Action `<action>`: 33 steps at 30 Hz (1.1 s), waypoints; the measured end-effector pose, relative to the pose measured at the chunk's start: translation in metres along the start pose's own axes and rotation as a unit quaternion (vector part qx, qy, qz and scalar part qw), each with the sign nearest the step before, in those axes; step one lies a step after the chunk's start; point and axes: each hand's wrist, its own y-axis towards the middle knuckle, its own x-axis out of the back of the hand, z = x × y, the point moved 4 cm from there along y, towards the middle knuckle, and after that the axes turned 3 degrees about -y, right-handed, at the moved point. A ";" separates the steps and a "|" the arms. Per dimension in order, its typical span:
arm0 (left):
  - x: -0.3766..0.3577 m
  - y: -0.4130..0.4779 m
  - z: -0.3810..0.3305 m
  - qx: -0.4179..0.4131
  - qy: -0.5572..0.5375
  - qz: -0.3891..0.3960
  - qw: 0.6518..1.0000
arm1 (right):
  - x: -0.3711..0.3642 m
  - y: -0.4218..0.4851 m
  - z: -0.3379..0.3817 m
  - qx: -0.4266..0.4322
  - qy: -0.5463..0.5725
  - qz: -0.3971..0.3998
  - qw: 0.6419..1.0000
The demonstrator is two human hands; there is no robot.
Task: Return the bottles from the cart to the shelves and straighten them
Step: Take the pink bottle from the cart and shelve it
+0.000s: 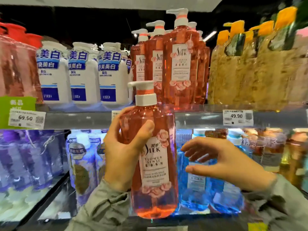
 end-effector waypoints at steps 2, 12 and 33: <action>-0.012 0.002 -0.003 0.009 -0.017 -0.013 1.000 | 0.015 0.005 0.002 0.026 0.017 0.008 0.999; -0.042 0.072 -0.038 0.017 0.009 0.057 0.998 | 0.068 0.063 0.017 0.086 0.015 0.028 0.996; -0.069 0.213 -0.044 -0.126 0.088 0.017 0.988 | 0.092 0.128 0.027 0.080 0.058 0.016 0.995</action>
